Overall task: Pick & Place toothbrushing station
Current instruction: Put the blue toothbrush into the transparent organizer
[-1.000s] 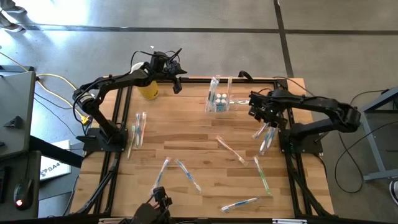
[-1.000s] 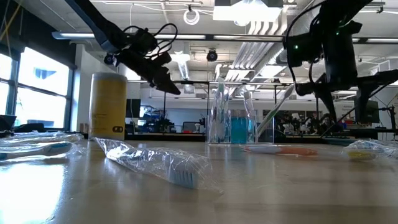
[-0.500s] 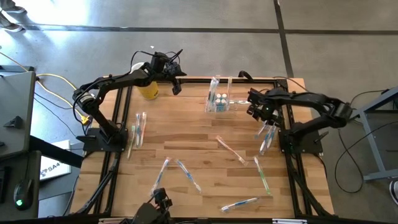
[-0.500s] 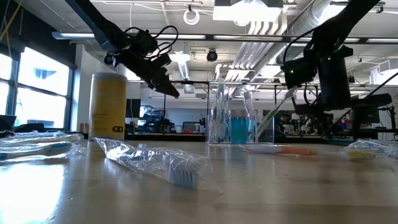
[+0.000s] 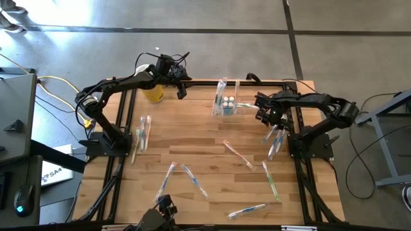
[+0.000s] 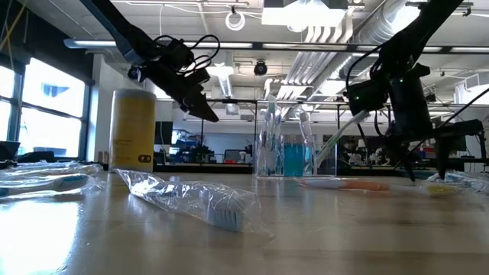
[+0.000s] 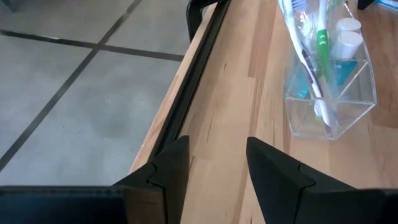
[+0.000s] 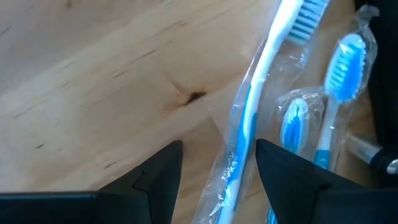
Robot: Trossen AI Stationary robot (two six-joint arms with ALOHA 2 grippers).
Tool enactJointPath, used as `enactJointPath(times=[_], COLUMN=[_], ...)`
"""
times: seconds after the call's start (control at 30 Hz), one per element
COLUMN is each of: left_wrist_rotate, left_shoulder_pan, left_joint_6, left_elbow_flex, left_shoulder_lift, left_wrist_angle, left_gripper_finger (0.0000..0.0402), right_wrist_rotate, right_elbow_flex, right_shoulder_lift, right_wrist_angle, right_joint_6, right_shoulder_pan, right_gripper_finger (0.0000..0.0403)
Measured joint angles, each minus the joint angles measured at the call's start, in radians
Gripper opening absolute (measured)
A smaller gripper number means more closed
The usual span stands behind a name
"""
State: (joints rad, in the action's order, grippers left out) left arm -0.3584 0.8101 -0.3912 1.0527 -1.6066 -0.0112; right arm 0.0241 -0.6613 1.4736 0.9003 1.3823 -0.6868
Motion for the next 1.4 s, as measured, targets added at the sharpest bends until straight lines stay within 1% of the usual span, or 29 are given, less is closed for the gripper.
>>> enactJointPath(times=[0.13,0.23,0.33,0.47,0.5,0.7,0.77,0.87,0.97,1.13,1.2,1.27,1.33,1.4], left_wrist_rotate=[0.0,0.0,0.0,0.0,0.0,0.0,0.0,0.0,0.0,-0.01,-0.061,-0.159,-0.308,-0.475], left_shoulder_pan=[0.0,0.0,0.0,0.0,0.0,0.0,0.0,0.0,0.0,0.0,0.0,-0.001,-0.013,-0.038], left_joint_6=[0.0,0.0,0.0,0.0,0.0,0.0,-0.001,-0.001,0.003,0.032,0.05,0.066,0.075,0.075], left_elbow_flex=[0.0,0.0,0.0,0.0,0.0,0.0,0.0,0.0,0.0,0.0,0.0,0.0,0.0,0.0], left_shoulder_lift=[0.0,0.0,0.0,0.0,0.0,0.0,0.0,0.0,0.0,0.0,0.0,0.0,0.0,0.0], left_wrist_angle=[0.0,0.0,0.0,0.0,0.0,-0.009,-0.014,-0.024,-0.025,-0.042,-0.06,-0.079,-0.09,-0.097], left_gripper_finger=[0.0154,0.0154,0.0154,0.0154,0.0154,0.0154,0.0154,0.0154,0.0154,0.0154,0.0154,0.0154,0.0154,0.0154], right_wrist_rotate=[0.026,0.038,0.036,0.029,0.029,0.033,0.032,0.028,0.05,0.064,0.08,0.089,0.09,0.129], right_elbow_flex=[0.0,0.0,0.0,0.0,0.0,0.001,0.004,-0.022,-0.051,-0.107,-0.134,-0.162,-0.183,-0.201], right_shoulder_lift=[0.002,0.002,0.003,0.004,0.003,-0.004,-0.019,-0.069,-0.131,-0.255,-0.304,-0.358,-0.41,-0.465], right_wrist_angle=[-0.014,-0.019,-0.027,-0.037,-0.035,-0.017,0.036,0.137,0.223,0.273,0.31,0.331,0.357,0.382], right_joint_6=[-0.028,-0.03,-0.062,-0.103,-0.109,-0.14,-0.156,-0.157,-0.156,-0.133,-0.129,-0.13,-0.131,-0.12], right_shoulder_pan=[0.001,0.0,0.0,0.0,0.0,0.0,-0.002,-0.001,0.018,0.061,0.08,0.118,0.171,0.243], right_gripper_finger=[0.0196,0.0171,0.0119,0.0026,0.0018,0.0016,0.0015,0.0015,0.0016,0.0015,0.0015,0.0015,0.0015,0.0015])
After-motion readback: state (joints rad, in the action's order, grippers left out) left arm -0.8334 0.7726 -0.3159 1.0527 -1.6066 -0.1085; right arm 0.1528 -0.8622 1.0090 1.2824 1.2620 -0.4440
